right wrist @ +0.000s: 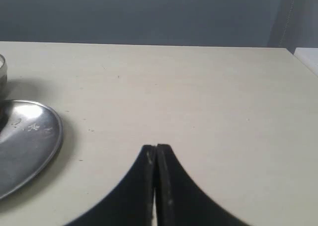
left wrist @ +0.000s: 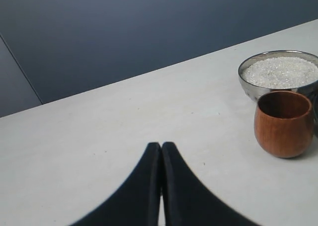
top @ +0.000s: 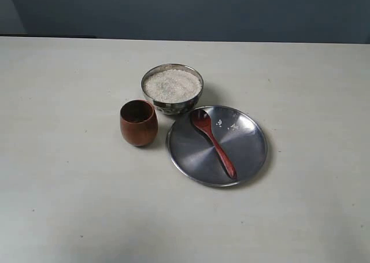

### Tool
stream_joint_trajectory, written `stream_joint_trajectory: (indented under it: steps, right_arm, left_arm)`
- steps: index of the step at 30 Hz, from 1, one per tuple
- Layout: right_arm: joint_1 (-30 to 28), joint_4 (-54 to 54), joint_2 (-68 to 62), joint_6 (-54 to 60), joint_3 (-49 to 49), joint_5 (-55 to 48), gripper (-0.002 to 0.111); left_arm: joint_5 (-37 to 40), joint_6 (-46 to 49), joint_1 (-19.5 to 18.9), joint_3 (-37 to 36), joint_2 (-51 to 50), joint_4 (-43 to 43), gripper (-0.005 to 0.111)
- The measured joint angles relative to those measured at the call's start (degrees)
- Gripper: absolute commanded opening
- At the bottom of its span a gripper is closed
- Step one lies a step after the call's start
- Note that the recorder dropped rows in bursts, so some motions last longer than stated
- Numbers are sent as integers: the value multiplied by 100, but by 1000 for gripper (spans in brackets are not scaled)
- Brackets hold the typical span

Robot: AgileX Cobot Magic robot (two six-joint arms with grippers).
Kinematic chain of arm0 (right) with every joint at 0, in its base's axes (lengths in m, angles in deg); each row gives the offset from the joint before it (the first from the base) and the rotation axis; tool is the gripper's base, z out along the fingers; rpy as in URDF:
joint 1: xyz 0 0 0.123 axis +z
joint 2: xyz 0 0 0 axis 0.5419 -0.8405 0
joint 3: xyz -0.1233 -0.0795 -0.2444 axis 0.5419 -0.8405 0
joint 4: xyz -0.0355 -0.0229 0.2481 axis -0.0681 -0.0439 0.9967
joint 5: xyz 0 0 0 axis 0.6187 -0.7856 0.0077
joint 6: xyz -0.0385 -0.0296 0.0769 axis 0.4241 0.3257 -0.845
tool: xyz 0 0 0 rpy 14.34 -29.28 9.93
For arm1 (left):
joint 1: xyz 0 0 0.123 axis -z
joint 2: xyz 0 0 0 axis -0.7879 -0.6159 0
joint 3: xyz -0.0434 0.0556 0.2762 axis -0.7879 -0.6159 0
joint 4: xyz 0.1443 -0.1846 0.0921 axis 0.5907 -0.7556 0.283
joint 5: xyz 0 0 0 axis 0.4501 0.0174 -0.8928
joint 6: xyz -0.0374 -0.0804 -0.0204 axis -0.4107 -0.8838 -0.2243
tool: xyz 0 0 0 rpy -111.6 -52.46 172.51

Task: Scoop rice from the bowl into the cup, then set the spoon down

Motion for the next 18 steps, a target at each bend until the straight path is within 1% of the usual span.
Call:
stream_joint_trajectory:
  steps: [3,8,18]
  right_arm:
    - [0,0,0,0,0,0,0]
    - [0,0,0,0,0,0,0]
    - [0,0,0,0,0,0,0]
  left_arm:
    - [-71,-6,0,-136,206,-12,0]
    - [-211,-20,0,-467,624,-365,0]
    - [-186,-110,0,-612,1069,-561,0]
